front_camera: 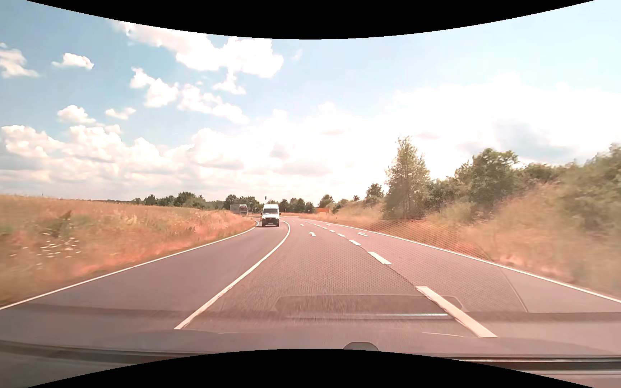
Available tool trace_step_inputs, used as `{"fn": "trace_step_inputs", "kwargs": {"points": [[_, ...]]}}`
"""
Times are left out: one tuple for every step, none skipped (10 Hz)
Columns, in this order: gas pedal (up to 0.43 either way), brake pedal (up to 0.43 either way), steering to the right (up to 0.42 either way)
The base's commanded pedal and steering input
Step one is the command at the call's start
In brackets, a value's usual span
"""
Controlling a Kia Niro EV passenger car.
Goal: Follow the waypoints while adhering to traffic rules and regulations
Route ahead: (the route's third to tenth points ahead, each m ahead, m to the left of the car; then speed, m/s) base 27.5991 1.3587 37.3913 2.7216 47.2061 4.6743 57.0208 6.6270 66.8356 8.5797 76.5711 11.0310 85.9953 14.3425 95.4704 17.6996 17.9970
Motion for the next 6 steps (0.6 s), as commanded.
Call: {"fn": "trace_step_inputs", "kwargs": {"points": [[0.047, 0.000, -0.023], [0.047, 0.000, -0.023], [0.047, 0.000, -0.023], [0.047, 0.000, -0.023], [0.047, 0.000, -0.023], [0.047, 0.000, -0.023]]}}
